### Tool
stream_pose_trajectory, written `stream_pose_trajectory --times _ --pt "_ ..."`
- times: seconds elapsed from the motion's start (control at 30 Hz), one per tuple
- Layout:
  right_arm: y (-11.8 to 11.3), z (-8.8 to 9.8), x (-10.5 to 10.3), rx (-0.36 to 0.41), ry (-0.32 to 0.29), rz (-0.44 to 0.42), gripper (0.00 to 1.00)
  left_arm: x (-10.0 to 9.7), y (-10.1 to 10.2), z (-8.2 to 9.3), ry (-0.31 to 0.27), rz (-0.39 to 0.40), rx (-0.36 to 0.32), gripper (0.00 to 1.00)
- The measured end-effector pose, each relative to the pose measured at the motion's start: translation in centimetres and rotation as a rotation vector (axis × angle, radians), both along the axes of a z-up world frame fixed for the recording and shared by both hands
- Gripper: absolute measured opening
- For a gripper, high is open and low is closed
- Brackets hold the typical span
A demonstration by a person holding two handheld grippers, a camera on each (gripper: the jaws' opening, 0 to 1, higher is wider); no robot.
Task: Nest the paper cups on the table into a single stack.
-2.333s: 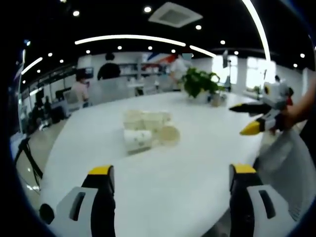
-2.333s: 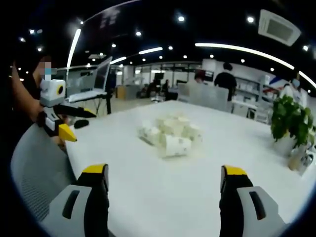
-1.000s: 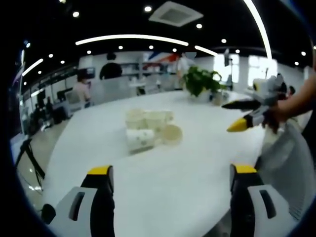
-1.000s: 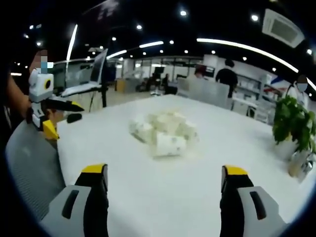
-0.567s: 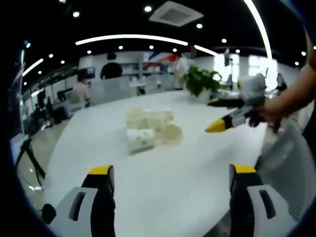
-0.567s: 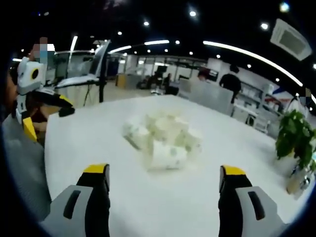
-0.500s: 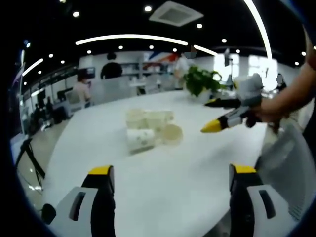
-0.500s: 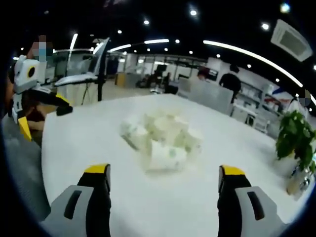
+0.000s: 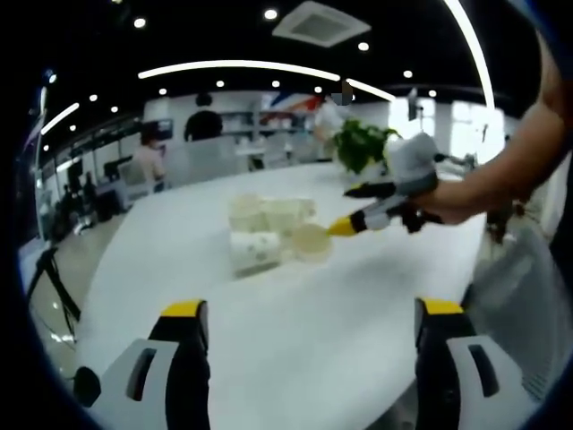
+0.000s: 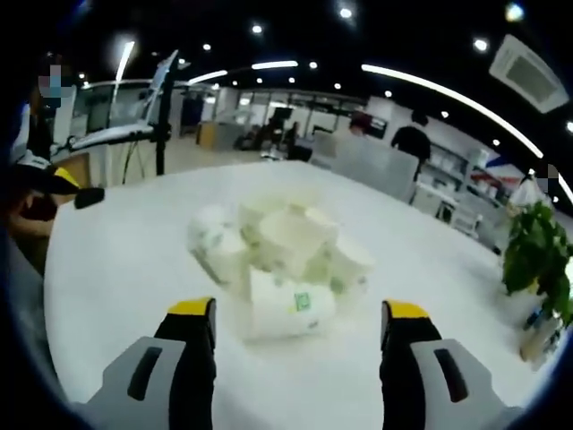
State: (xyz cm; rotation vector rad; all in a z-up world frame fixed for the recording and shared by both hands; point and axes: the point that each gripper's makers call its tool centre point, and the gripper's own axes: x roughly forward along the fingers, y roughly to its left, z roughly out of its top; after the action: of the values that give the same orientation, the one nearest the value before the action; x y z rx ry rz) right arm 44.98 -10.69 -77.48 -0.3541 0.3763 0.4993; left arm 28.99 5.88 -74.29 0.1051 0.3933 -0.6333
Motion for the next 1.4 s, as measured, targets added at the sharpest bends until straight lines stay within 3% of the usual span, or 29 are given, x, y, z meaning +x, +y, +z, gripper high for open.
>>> stream_pose_trajectory --times 0.13,0.27,0.47,0.63,0.9,1.2,1.4 --pt "0.8 -2.0 0.3 -0.078 0.05 0.021 0.62 0.0 0.0 -0.1 0.006 0.001 -0.002 0.93" --pt "0.9 -2.7 1.1 -0.131 0.05 0.011 0.48 0.0 0.0 -0.1 0.007 0.0 0.002 0.93" --pt "0.2 -2.2 1.9 -0.139 0.034 -0.034 0.23 0.1 0.2 0.0 0.007 0.013 -0.005 0.92" --pt "0.2 -2.1 2.0 -0.153 0.026 -0.017 0.13 0.3 0.3 0.1 0.008 0.019 -0.011 0.91" --pt "-0.3 -1.6 1.4 -0.214 -0.019 0.03 0.06 0.4 0.3 0.1 0.005 0.017 -0.011 0.91" --pt "-1.2 0.8 0.8 -0.244 -0.075 0.118 0.0 0.5 0.4 0.4 -0.008 0.018 -0.011 0.9" --pt "-0.4 2.9 1.0 -0.237 -0.024 0.202 0.0 0.4 0.2 0.4 -0.015 0.009 -0.009 0.9"
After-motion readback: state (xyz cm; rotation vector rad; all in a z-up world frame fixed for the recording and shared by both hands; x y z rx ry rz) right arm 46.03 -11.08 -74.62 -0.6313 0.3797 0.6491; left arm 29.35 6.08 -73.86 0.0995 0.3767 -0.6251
